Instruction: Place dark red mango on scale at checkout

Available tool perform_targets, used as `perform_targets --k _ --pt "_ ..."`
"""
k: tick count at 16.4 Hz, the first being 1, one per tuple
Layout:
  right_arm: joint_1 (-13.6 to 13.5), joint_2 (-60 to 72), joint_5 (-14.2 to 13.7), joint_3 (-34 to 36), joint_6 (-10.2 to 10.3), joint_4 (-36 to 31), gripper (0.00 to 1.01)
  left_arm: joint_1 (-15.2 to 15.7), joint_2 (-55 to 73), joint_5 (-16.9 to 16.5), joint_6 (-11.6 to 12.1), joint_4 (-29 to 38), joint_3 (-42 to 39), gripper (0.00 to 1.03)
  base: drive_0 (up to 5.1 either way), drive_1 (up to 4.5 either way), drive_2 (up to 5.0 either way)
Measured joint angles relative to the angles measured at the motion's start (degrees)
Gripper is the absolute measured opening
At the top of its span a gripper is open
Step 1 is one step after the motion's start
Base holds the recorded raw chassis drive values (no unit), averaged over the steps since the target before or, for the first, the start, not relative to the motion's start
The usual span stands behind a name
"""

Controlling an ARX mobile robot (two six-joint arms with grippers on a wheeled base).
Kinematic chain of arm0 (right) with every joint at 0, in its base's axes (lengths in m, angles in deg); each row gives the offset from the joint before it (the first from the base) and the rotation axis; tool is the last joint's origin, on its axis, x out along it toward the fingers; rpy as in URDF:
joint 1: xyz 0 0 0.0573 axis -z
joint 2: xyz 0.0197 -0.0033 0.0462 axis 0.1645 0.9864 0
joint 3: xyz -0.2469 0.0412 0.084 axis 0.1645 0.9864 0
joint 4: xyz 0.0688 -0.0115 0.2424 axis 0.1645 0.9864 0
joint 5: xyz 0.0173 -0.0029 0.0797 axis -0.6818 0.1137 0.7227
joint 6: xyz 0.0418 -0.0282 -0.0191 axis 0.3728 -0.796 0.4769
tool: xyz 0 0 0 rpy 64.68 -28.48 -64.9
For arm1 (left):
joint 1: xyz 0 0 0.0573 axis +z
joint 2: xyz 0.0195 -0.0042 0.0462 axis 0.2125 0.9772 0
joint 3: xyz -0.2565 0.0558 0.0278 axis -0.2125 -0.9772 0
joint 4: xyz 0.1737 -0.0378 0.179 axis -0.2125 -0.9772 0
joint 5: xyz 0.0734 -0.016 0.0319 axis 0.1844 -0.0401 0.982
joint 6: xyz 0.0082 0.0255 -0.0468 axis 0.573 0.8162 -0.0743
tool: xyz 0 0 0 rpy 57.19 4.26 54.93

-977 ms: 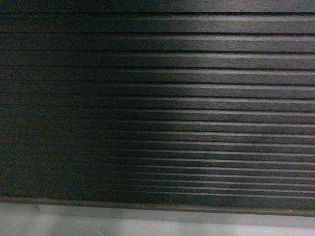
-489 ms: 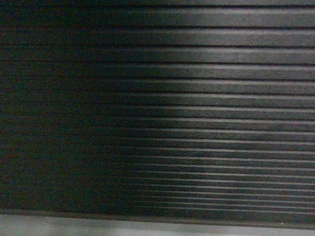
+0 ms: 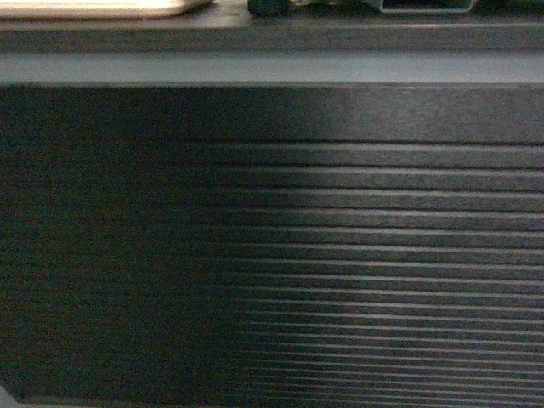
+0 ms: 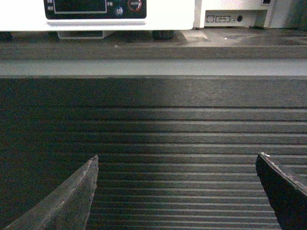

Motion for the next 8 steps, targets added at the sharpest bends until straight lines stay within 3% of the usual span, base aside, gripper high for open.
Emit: perform_targets --k 8 --pt "0.00 0.00 0.02 0.00 0.00 0.00 0.98 0.00 0.02 0.00 -0.04 0.00 0.00 0.98 0.0 0.00 0.0"
